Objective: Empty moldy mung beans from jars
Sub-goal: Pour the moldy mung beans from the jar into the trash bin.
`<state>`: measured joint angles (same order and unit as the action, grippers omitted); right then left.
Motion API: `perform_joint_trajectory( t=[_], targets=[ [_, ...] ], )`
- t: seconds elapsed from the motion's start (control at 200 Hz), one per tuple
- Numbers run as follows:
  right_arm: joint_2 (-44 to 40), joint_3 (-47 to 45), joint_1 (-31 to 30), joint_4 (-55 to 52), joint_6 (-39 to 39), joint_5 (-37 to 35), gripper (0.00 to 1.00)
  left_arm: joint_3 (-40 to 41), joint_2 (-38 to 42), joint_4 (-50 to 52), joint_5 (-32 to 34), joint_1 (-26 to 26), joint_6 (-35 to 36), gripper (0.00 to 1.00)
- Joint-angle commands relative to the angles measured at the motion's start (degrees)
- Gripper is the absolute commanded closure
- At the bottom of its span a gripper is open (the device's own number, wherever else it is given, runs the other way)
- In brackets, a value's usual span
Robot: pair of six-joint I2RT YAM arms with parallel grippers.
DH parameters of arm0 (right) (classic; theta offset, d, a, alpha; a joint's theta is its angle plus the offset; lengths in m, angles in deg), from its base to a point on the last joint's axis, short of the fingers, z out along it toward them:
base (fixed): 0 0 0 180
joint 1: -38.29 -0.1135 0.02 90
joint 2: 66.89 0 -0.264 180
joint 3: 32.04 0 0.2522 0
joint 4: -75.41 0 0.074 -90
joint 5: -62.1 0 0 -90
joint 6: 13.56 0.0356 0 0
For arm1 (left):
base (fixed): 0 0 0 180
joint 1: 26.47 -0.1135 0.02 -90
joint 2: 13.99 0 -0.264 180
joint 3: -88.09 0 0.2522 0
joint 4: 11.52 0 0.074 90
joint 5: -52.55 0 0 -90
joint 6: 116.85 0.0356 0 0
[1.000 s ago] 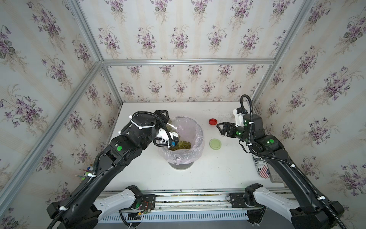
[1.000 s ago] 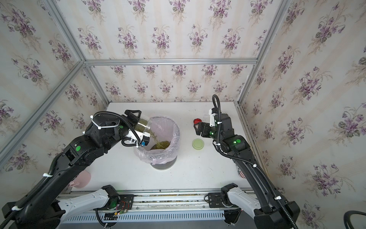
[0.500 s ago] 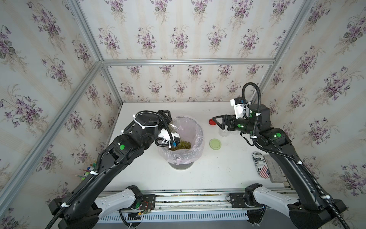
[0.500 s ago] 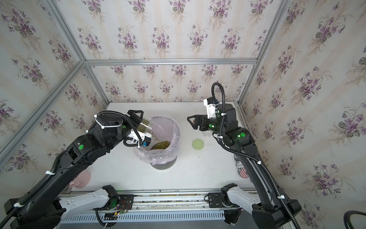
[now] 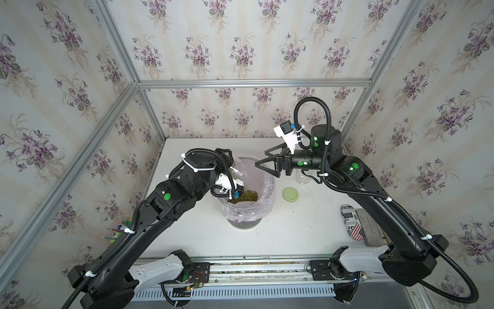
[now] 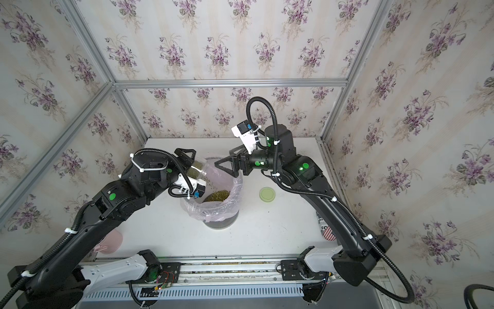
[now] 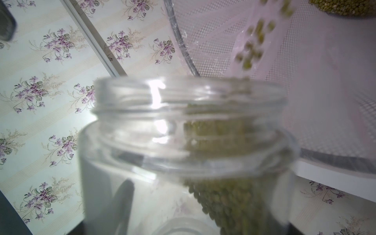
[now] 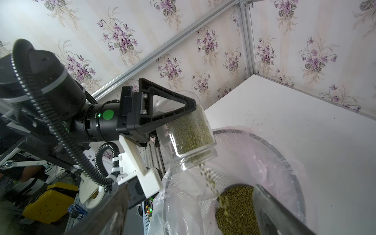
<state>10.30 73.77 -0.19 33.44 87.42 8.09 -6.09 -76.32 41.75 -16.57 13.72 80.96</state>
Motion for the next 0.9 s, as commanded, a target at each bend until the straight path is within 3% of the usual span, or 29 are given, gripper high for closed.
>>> perform_joint_trajectory(
  t=[0.0,0.415,0.894],
  targets=[
    [2.30,2.74,-1.63,-0.90,-3.24,-1.20,0.08,-0.66,0.09,-4.13,-0.93,0.16,3.33,1.00],
    [10.68,9.48,-7.07,-5.97,-9.59,-1.20,0.08,-0.57,0.19,-4.16,-2.52,0.77,3.29,1.00],
    [15.41,12.08,-7.53,-5.63,-11.62,-0.40,0.06,-0.44,-0.15,-4.12,-2.10,1.73,3.46,1.00]
  ],
)
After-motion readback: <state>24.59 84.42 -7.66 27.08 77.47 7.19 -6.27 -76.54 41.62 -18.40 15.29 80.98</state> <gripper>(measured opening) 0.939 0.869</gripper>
